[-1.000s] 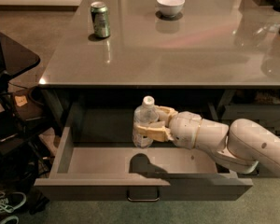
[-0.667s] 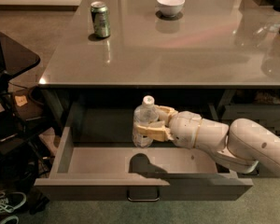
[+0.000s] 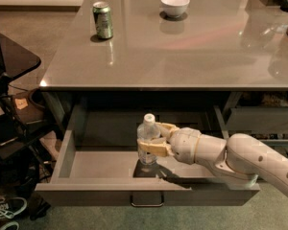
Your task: Place blue plastic bottle into top drawer
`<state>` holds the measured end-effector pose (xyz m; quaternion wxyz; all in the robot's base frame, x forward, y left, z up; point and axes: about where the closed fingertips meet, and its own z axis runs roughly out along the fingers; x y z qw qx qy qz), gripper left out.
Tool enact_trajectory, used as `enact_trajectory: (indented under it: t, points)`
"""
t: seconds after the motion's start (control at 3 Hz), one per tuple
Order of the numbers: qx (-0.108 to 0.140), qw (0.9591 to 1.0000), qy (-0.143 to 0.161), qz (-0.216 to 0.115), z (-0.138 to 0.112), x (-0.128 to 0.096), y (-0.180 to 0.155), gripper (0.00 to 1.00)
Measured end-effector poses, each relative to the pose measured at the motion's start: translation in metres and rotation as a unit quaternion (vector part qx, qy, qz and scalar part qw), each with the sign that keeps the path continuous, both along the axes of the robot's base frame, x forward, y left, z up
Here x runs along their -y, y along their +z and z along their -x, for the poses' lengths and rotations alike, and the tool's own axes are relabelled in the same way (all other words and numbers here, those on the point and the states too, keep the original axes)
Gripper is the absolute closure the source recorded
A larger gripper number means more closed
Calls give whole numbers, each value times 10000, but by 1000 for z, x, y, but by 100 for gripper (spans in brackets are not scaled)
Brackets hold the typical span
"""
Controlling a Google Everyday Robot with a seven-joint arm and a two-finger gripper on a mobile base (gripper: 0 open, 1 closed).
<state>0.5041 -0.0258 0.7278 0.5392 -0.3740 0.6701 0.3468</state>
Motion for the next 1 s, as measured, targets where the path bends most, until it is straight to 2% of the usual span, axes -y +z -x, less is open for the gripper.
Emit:
enact_trajectory:
  t: [0.33,0.67,1.0]
  points:
    - [-1,10000,0,0,0,0,0,100]
    - [-1,10000,0,0,0,0,0,81]
    - [-1,10000,1,0,0,0,0,58]
